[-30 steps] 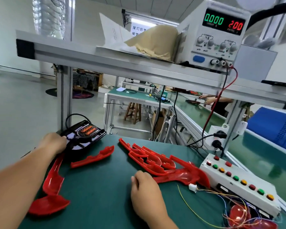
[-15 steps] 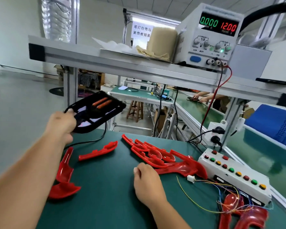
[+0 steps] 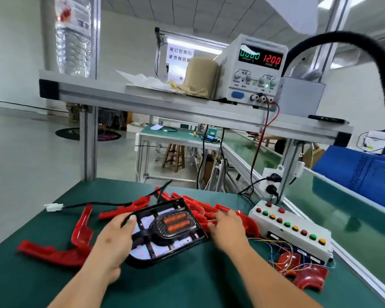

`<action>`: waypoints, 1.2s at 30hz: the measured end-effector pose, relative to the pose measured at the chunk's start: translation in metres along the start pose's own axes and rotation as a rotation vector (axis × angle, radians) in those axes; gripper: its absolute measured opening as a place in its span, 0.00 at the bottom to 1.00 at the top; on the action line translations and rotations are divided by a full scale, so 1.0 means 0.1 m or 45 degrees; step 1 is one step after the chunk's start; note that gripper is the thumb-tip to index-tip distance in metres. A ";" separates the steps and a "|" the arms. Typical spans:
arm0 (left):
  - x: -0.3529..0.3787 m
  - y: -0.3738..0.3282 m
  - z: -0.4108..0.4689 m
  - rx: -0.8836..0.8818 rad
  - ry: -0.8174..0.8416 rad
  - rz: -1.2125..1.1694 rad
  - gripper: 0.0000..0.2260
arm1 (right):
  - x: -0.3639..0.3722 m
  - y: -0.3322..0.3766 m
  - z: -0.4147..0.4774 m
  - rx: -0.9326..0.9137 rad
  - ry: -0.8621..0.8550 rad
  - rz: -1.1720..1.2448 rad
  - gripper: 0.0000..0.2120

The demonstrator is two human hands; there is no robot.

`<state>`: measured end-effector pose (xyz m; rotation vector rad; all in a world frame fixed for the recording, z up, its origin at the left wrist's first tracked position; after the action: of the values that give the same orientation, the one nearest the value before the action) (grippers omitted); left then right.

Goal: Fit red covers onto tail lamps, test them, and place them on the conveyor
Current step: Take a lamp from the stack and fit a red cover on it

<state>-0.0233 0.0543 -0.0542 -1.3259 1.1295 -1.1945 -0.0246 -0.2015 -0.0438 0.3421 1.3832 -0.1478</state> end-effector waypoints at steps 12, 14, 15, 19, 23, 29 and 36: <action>-0.06 0.01 0.01 0.002 0.172 0.089 0.09 | -0.01 0.03 -0.05 0.078 0.085 -0.109 0.21; -0.07 0.01 0.02 -0.002 0.185 0.063 0.09 | -0.07 0.00 -0.07 0.113 0.131 -0.094 0.24; -0.07 0.02 0.02 -0.010 0.195 0.036 0.09 | -0.10 -0.02 -0.08 0.129 0.163 -0.081 0.25; -0.05 0.02 0.02 -0.084 0.202 -0.134 0.09 | -0.23 -0.13 -0.13 0.202 0.220 0.083 0.19; -0.03 0.01 0.00 -0.118 0.196 -0.347 0.08 | -0.23 -0.33 -0.20 0.313 0.104 0.613 0.13; 0.02 0.02 -0.02 -0.218 0.313 -0.649 0.14 | -0.17 -0.55 -0.37 0.414 0.045 1.425 0.06; 0.14 0.08 0.04 -0.246 0.444 -0.582 0.18 | -0.46 -0.32 -0.64 -0.259 -0.133 1.556 0.14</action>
<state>-0.0182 0.0405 -0.0610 -1.6218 1.2472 -1.7365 -0.1024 -0.2152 -0.0128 0.9260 0.8806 0.9575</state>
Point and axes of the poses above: each hand's wrist, its own z-axis towards the middle knuckle, its own x-axis out of the palm, y = z × x, the point moved 1 cm from there along z, towards the middle knuckle, and after that the axes turned 5 degrees about -z, right-handed, at the moved point
